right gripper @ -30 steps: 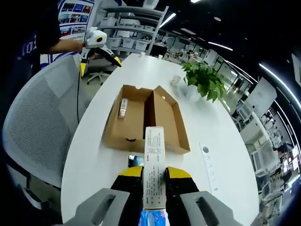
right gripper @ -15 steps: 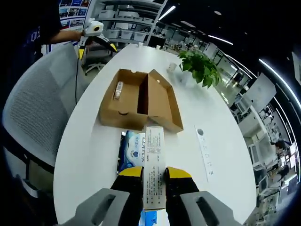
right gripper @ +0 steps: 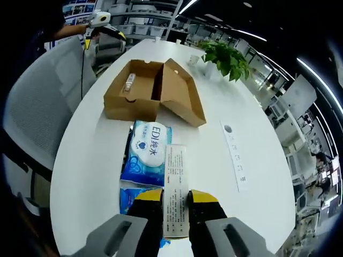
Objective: Operate the shoe box by opening the lid, removing the specified soft item, and placing it in the target area until the item is outside and the box remains undamaged.
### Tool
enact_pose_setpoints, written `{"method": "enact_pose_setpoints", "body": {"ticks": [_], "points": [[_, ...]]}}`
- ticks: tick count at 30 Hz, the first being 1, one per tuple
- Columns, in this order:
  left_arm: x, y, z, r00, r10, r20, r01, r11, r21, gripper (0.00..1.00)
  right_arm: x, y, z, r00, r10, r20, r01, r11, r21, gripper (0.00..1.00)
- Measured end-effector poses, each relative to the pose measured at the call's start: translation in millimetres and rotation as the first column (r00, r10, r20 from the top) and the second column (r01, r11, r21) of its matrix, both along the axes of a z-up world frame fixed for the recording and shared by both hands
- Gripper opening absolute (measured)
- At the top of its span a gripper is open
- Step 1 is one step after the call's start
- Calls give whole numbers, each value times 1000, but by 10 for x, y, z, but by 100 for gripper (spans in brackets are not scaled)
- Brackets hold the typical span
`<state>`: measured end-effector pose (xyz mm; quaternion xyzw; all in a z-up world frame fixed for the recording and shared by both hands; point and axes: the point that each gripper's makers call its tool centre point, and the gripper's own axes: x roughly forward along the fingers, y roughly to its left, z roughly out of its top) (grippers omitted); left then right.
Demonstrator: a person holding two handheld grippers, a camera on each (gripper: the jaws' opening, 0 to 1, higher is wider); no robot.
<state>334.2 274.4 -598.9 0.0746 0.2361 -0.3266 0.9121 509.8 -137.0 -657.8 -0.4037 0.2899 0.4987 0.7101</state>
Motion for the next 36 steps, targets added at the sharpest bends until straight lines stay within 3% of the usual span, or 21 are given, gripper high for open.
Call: {"method": "enact_pose_setpoints", "body": {"ticks": [21, 26, 30, 36], "points": [[-39, 40, -79, 999, 29, -37, -28, 999, 42, 98, 263, -381, -649, 997, -22, -73, 14, 994, -112, 13], [-36, 26, -106, 998, 26, -49, -24, 998, 51, 98, 289, -411, -727, 996, -30, -82, 21, 994, -110, 13], [-47, 7, -123, 998, 18, -57, -15, 998, 60, 97, 281, -473, -807, 997, 6, -74, -18, 986, -164, 13], [-59, 7, -157, 998, 14, -69, -9, 997, 71, 96, 291, -491, -807, 997, 10, -78, -22, 986, -163, 13]]}}
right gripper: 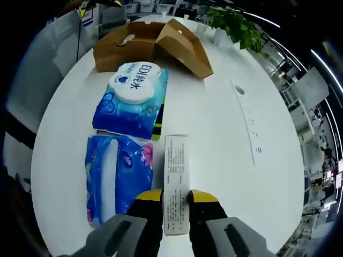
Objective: Operate the shoe box by opening the lid, removing the specified soft item, and placing it in the target area until the item is outside and the box remains undamaged.
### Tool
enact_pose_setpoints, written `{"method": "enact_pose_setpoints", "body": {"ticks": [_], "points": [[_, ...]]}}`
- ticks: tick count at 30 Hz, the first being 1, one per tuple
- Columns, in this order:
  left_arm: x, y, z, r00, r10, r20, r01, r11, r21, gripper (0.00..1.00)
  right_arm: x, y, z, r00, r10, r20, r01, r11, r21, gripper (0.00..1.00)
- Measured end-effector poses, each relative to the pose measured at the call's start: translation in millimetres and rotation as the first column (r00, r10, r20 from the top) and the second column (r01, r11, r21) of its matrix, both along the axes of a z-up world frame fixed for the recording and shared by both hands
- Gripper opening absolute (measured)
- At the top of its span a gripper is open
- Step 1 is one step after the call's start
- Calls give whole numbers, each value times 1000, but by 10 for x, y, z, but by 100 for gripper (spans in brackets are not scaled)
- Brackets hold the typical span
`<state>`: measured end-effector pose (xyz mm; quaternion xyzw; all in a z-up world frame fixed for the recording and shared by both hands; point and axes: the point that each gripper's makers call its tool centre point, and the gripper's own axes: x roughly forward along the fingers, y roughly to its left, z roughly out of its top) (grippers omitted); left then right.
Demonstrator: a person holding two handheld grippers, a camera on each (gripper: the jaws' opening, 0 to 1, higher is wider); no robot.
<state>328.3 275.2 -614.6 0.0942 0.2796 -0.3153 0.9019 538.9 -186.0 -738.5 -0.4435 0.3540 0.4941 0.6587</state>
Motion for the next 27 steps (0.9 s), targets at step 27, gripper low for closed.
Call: {"method": "enact_pose_setpoints", "body": {"ticks": [27], "points": [[287, 131, -95, 985, -146, -91, 158, 977, 144, 74, -45, -38, 145, 998, -67, -11, 66, 998, -11, 22]]}}
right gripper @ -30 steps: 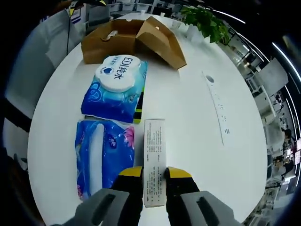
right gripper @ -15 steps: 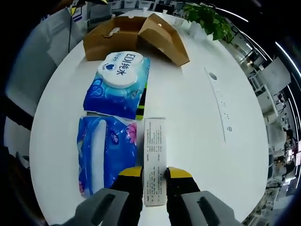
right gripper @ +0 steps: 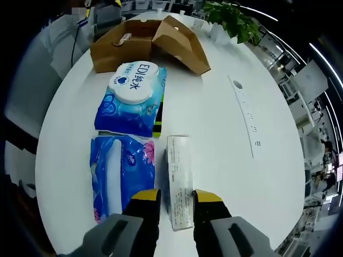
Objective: Operate the shoe box by opening the lid, removing the specified soft item, and placing it in the target area until the item is outside and the box remains undamaged.
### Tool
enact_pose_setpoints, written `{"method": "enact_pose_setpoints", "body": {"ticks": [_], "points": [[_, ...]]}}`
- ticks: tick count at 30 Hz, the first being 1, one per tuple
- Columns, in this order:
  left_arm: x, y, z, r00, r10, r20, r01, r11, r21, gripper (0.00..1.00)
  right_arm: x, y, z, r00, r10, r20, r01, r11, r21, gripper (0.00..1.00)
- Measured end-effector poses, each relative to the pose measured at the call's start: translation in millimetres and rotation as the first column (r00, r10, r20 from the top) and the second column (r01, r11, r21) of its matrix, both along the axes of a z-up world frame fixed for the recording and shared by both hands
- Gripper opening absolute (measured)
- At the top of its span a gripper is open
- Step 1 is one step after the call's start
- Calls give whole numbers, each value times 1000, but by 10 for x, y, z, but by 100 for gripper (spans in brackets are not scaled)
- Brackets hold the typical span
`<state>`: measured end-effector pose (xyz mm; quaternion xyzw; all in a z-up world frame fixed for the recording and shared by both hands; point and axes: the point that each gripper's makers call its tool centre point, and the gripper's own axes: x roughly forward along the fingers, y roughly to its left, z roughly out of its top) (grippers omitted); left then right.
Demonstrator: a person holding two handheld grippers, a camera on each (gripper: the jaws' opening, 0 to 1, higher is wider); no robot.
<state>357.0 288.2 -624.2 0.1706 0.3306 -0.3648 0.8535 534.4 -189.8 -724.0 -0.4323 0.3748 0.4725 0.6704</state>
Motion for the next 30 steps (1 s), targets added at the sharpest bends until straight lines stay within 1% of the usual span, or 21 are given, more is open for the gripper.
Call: {"method": "enact_pose_setpoints", "body": {"ticks": [3, 5, 10, 14, 16, 17, 18, 19, 21, 22, 23, 24, 25, 26, 27, 28, 29, 30], "points": [[120, 22, -13, 1000, -27, -12, 27, 999, 19, 71, -30, 29, 56, 1000, -5, 7, 5, 1000, 12, 22], [191, 36, -20, 999, -36, -16, 37, 999, 28, 69, -58, 36, 57, 1000, -16, -7, 16, 1000, 21, 22], [332, -9, -4, 997, -81, -19, 82, 996, 46, 65, -78, 16, 91, 999, -36, 3, 35, 999, 24, 22], [466, -78, 4, 991, -127, -30, 129, 990, 60, 62, -87, 1, 192, 998, -64, 22, 63, 997, 39, 24], [516, -108, -27, 986, -157, -49, 160, 984, 77, 61, -103, 5, 224, 996, -87, 22, 86, 995, 51, 27], [546, -121, -36, 985, -165, -49, 169, 982, 81, 61, -111, 18, 256, 995, -94, 31, 91, 994, 66, 27], [578, -138, -52, 983, -174, -56, 178, 980, 83, 60, -124, 22, 273, 995, -97, 33, 94, 993, 71, 27], [600, -152, -64, 981, -182, -61, 187, 979, 85, 60, -132, 23, 300, 992, -119, 40, 115, 990, 81, 27], [647, -183, -97, 976, -206, -74, 212, 973, 88, 59, -163, 33, 338, 989, -141, 40, 137, 986, 98, 30], [665, -185, -120, 973, -214, -84, 221, 971, 95, 58, -175, 47, 369, 981, -193, 37, 186, 974, 128, 31], [701, -187, -144, 972, -220, -88, 229, 967, 108, 57, -192, 21, 389, 968, -250, 24, 244, 960, 133, 33], [720, -190, -164, 969, -228, -93, 238, 964, 115, 57, -190, 2, 408, 955, -296, 25, 290, 947, 140, 35], [748, -197, -198, 966, -239, -102, 251, 960, 124, 57, -186, 7, 418, 952, -304, 29, 297, 944, 147, 37], [764, -199, -222, 963, -245, -109, 258, 957, 129, 56, -214, 49, 449, 953, -301, 29, 292, 940, 176, 38], [781, -199, -259, 958, -258, -123, 274, 952, 138, 56, -241, 67, 469, 947, -319, 23, 309, 931, 196, 38], [799, -200, -279, 957, -261, -127, 278, 950, 143, 55, -283, 99, 489, 937, -348, 12, 337, 915, 224, 39], [816, -202, -302, 955, -264, -133, 283, 948, 147, 53, -322, 114, 498, 936, -351, 5, 340, 911, 231, 40], [828, -205, -340, 950, -276, -145, 297, 942, 155, 52, -364, 141, 508, 931, -366, 6, 353, 902, 247, 41]]}}
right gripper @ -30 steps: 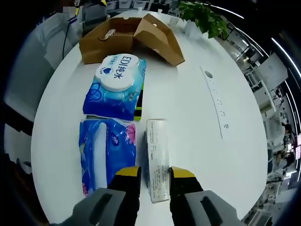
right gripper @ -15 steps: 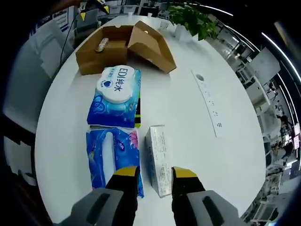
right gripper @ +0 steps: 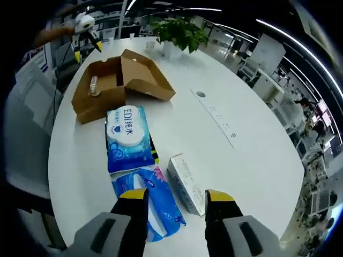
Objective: Operate the shoe box by opening the lid, removing the specified soft item, and placing it in the target area until the item is outside and the box remains undamaged.
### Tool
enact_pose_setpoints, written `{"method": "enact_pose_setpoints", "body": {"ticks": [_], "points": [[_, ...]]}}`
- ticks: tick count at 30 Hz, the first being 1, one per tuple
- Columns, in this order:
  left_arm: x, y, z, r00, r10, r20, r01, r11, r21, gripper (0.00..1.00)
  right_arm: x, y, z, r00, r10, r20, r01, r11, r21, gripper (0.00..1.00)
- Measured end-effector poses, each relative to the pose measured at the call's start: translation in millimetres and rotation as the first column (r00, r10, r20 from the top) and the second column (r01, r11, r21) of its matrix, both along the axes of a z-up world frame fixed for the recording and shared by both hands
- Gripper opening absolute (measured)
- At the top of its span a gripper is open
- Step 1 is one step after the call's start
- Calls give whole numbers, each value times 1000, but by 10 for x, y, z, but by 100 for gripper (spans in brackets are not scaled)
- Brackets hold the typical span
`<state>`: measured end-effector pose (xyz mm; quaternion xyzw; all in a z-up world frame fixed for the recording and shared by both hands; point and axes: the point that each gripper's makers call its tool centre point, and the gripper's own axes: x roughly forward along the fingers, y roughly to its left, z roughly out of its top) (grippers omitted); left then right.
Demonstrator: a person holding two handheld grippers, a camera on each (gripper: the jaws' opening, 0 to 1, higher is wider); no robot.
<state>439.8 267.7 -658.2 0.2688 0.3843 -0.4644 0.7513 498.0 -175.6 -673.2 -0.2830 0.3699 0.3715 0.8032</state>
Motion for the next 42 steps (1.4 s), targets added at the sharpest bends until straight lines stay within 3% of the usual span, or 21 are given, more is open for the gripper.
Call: {"method": "enact_pose_setpoints", "body": {"ticks": [10, 14, 17, 25, 28, 33, 36, 42], "points": [[41, 11, -316, 991, -108, -78, 117, 985, 124, 51, -364, 253, 76, 997, -65, 42, 60, 993, 102, 50], [42, 14, -427, 983, -143, -111, 160, 973, 164, 49, -498, 373, 167, 994, -104, 45, 95, 982, 165, 58], [28, 32, -522, 969, -205, -139, 233, 946, 226, 49, -574, 427, 206, 991, -98, 88, 84, 984, 155, 58], [32, -49, -720, 934, -300, -193, 347, 892, 290, 48, -865, 664, 298, 985, -144, 99, 119, 968, 221, 64], [18, -22, -790, 911, -346, -223, 404, 856, 323, 46, -991, 746, 313, 982, -155, 110, 127, 965, 232, 66], [-3, -37, -897, 889, -378, -257, 449, 830, 332, 44, -1180, 871, 346, 978, -170, 123, 135, 958, 253, 66], [-8, -31, -972, 884, -383, -269, 459, 823, 335, 43, -1263, 911, 330, 977, -164, 139, 129, 963, 237, 65], [-58, -24, -1080, 868, -411, -278, 490, 799, 350, 38, -1378, 934, 314, 970, -206, 126, 167, 949, 266, 65]]}}
